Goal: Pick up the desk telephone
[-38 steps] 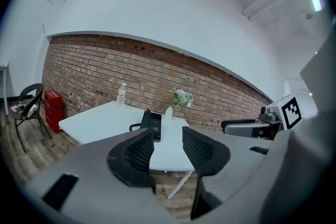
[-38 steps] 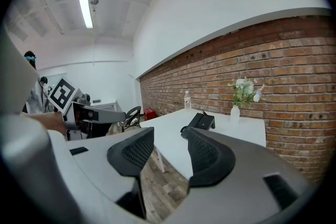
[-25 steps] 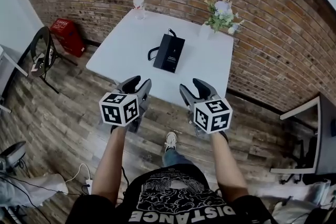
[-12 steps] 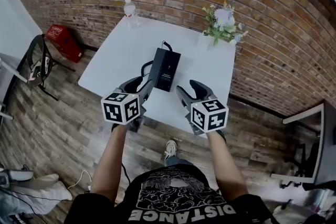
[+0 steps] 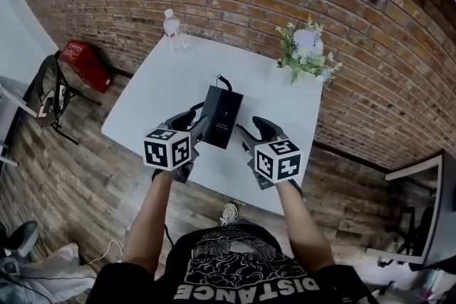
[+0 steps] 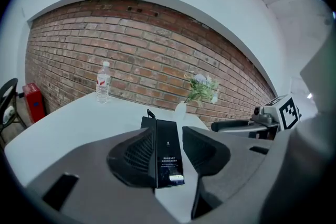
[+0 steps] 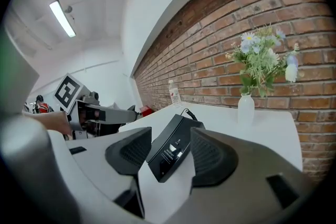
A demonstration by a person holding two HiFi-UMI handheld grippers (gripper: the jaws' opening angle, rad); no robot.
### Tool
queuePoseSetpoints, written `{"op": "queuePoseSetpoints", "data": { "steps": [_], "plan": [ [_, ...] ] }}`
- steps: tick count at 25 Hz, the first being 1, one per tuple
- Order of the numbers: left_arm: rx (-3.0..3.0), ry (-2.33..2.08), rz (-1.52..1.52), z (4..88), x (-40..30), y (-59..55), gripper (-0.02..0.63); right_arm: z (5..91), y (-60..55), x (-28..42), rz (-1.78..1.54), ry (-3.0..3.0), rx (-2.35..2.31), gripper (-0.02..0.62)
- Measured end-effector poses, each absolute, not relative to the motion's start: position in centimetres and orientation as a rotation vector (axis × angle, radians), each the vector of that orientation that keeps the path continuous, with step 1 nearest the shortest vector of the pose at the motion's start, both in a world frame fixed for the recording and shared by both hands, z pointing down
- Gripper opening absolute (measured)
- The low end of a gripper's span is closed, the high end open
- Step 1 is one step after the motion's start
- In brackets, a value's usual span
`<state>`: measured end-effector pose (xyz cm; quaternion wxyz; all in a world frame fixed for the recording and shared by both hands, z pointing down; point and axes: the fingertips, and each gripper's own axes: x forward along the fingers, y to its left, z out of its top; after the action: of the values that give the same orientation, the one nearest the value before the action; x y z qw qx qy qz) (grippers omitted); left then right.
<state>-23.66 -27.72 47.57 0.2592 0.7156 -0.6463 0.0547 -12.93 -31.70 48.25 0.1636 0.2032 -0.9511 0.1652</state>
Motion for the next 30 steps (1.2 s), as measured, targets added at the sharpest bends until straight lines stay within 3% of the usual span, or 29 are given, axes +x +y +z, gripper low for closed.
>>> {"op": "queuePoseSetpoints", "data": {
  "steps": [15,30],
  "plan": [
    [1.900,-1.613,0.165,52.0,-26.0,-31.4,0.187,52.8,-34.2,-15.6,0.688,-2.636,0.527,0.241],
    [1.952,-1.163,0.181,58.7,-27.1,-34.0,0.242,58.5,-34.9,-18.6,0.898,-2.473,0.728,0.273]
  ]
}}
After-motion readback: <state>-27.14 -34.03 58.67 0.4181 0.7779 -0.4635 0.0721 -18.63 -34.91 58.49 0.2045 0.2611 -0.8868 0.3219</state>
